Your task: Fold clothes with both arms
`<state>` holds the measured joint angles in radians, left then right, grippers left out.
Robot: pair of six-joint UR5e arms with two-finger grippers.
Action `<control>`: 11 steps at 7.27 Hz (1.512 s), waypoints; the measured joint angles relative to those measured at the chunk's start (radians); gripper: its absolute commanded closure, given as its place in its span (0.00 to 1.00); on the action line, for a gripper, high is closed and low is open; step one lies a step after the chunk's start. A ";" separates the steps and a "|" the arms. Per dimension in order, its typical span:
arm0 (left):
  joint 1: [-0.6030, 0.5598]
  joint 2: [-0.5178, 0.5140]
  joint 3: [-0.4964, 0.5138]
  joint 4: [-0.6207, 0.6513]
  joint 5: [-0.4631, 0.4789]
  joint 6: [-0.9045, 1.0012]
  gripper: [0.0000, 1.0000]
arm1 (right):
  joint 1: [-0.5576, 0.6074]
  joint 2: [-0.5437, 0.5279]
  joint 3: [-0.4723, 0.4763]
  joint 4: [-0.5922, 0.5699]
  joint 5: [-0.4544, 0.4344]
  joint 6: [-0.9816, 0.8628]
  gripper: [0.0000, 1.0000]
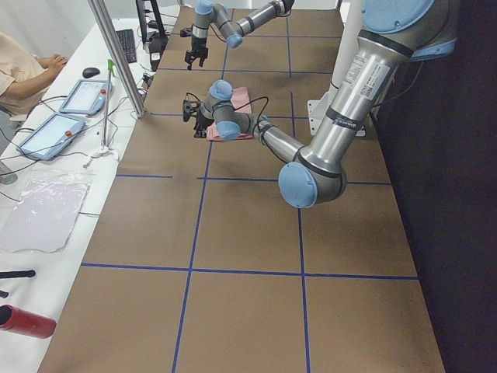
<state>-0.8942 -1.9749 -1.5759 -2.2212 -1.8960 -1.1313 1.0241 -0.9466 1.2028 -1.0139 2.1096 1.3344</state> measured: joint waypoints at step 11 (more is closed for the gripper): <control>-0.673 0.252 0.023 0.543 -0.447 1.212 0.00 | 0.541 -0.443 0.193 -0.548 0.243 -1.418 0.00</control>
<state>-1.5670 -1.7231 -1.5526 -1.6783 -2.3425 0.0804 1.5649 -1.3897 1.3960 -1.5614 2.3529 -0.0840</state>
